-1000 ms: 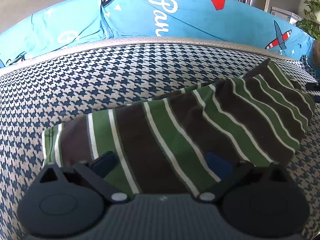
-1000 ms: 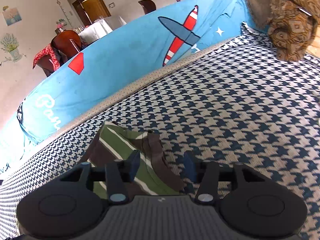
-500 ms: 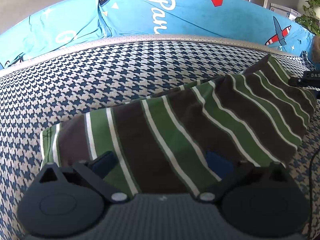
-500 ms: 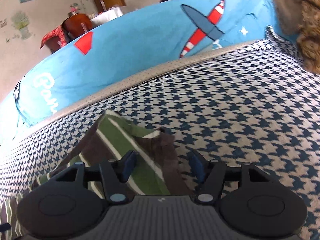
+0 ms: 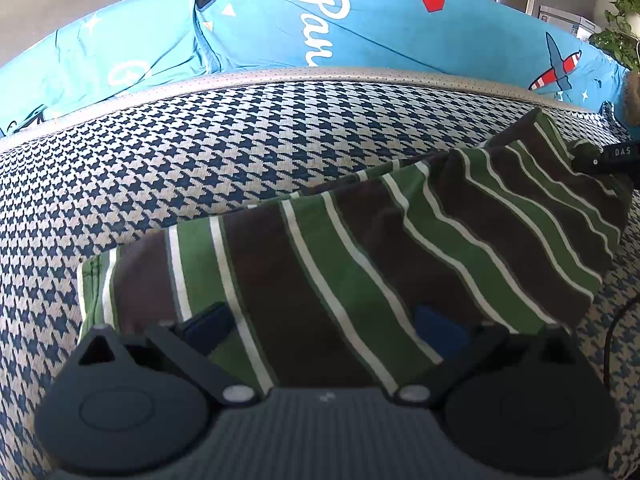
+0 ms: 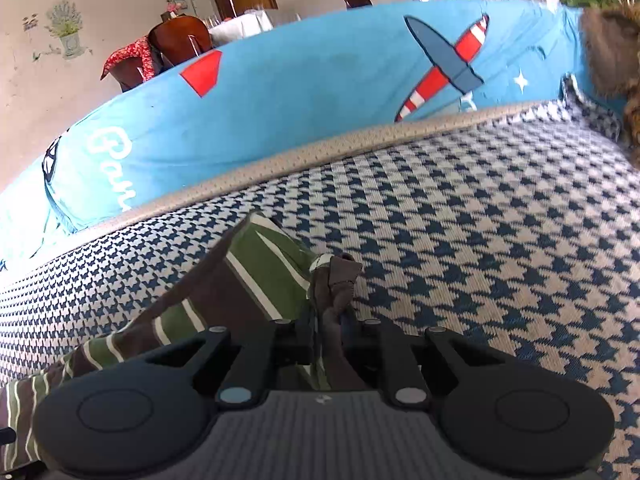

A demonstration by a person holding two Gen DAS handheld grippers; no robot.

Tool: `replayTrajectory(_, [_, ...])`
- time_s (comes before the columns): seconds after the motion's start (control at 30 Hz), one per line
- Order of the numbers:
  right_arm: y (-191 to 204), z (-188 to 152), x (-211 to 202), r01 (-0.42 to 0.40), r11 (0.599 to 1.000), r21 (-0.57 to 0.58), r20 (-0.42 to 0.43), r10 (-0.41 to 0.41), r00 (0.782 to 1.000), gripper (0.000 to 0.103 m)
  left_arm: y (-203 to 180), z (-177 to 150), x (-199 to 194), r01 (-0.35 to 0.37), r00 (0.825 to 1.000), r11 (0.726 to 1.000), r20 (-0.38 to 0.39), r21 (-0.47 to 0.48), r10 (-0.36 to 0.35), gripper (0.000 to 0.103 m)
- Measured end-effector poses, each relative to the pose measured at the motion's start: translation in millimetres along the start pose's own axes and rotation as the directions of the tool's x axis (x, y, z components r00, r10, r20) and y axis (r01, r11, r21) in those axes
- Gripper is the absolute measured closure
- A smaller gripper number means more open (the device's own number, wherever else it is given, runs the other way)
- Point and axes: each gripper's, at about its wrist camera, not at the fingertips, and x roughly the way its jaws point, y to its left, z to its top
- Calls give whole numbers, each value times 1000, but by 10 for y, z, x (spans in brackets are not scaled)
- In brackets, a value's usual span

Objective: Fold clothes

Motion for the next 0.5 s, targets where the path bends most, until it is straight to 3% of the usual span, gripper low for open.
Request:
replayTrajectory(0.3, [488, -82, -450, -37, 986, -160, 112, 56, 992, 90, 14, 2, -36, -4, 1000, 1000, 14, -13, 4, 0])
replayTrajectory(0.5, [1000, -321, -620, -92, 941, -326, 114, 136, 984, 90, 22, 12, -56, -12, 1000, 1000, 25, -19, 13, 0])
